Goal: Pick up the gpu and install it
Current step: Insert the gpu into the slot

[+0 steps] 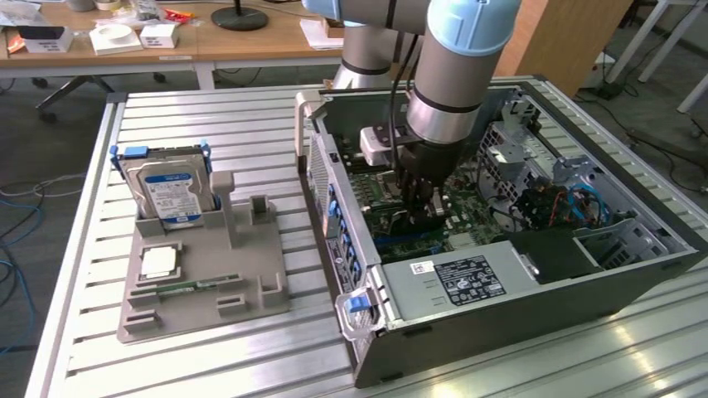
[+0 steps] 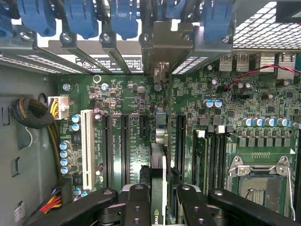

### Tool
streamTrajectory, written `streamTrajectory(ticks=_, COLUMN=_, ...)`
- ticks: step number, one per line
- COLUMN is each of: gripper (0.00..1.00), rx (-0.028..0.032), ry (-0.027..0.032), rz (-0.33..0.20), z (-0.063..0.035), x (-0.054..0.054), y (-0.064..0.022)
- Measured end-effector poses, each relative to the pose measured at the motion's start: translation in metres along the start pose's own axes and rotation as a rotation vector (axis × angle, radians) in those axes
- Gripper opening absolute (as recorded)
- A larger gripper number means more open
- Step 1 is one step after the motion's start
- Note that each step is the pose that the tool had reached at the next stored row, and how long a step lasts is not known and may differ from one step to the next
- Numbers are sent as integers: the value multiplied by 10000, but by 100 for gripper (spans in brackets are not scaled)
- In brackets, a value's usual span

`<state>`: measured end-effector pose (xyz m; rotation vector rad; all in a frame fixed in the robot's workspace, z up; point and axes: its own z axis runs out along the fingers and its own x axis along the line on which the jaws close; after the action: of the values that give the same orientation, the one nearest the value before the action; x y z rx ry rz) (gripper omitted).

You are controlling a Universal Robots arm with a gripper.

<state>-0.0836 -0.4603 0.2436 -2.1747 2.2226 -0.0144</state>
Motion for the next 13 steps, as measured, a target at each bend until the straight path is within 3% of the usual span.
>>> streamTrajectory(ticks=2, gripper=26, rx=0, ry=-17, rz=-1, z=0, x=1, y=0)
streamTrajectory(ticks=6, gripper=26, rx=-3, ry=-127, rz=-2, z=-1, x=0, y=1)
streamTrajectory(ticks=13, gripper=26, rx=-5, ry=-127, rz=-4, z=12, x=1, y=1)
